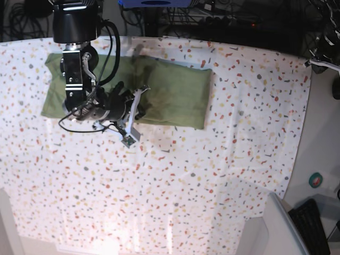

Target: Layout the t-shirt on the table in an organized manner, then fold the t-shirt properly

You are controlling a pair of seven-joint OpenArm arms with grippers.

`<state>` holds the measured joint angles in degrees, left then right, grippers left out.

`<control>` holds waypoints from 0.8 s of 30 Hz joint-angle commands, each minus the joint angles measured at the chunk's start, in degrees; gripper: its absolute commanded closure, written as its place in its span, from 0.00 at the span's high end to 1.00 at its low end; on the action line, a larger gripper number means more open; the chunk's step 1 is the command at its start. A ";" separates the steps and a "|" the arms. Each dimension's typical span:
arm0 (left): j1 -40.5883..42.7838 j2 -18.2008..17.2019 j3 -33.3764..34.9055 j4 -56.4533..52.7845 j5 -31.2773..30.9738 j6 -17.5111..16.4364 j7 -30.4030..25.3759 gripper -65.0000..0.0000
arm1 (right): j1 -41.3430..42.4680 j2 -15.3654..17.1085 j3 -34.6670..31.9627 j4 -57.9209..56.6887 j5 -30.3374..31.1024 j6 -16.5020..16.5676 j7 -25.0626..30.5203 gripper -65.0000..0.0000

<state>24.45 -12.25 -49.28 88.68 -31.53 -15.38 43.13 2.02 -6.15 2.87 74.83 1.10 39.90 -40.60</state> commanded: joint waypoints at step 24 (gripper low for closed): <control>-0.93 -1.07 -0.26 -1.96 -0.25 -0.23 -0.98 0.00 | 3.38 0.13 -0.10 -1.29 0.70 0.10 0.99 0.00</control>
<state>23.38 -12.40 -49.28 85.84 -31.33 -15.38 43.09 4.08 -5.85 2.68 72.69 1.06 39.92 -40.66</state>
